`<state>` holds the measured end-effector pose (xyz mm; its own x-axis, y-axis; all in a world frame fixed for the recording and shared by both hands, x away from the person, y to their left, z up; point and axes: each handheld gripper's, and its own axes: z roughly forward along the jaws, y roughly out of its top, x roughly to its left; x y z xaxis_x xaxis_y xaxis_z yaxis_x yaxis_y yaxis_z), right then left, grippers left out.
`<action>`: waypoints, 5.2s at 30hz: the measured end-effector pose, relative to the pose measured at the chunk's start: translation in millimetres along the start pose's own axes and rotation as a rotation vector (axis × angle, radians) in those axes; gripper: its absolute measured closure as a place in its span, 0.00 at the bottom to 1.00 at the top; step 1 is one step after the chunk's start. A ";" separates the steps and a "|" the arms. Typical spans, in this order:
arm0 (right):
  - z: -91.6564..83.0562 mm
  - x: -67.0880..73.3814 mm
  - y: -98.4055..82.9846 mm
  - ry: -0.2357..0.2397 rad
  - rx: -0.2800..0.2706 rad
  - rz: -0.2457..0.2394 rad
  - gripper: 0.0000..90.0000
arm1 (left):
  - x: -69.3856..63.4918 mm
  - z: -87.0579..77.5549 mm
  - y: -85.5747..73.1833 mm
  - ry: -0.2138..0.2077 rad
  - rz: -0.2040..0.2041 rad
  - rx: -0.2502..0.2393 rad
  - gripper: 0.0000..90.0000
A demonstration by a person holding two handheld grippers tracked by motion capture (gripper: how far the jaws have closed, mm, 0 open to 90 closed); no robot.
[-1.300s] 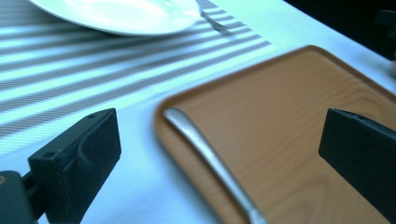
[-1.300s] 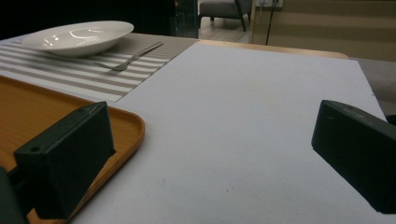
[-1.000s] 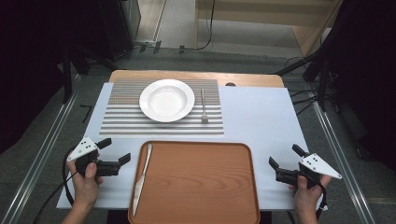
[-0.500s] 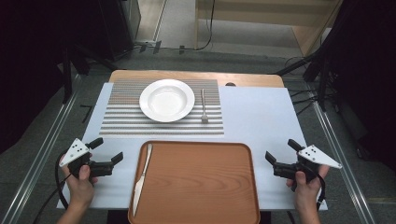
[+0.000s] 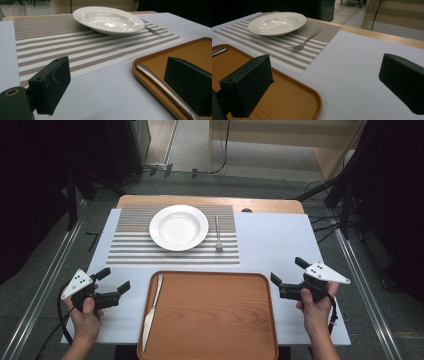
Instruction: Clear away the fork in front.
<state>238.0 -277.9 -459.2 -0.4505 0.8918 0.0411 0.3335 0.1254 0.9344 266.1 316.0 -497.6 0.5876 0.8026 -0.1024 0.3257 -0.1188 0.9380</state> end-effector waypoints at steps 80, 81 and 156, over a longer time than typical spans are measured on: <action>220.8 32.5 100.8 0.002 0.360 0.022 0.09 | -5.9 -3.4 -0.4 -0.033 0.050 -0.012 0.01; 224.0 33.3 100.8 -0.012 0.356 0.043 0.13 | -6.2 -3.3 -0.5 -0.029 0.049 -0.009 0.01; 294.2 46.4 70.3 -0.119 0.600 0.080 0.92 | -5.9 -0.3 -0.5 -0.029 0.041 0.005 0.01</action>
<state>484.2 -99.8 -495.7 -0.3206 0.9467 0.0309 0.7857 0.2476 0.5668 262.3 311.5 -497.3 0.6218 0.7797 -0.0736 0.3048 -0.1543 0.9398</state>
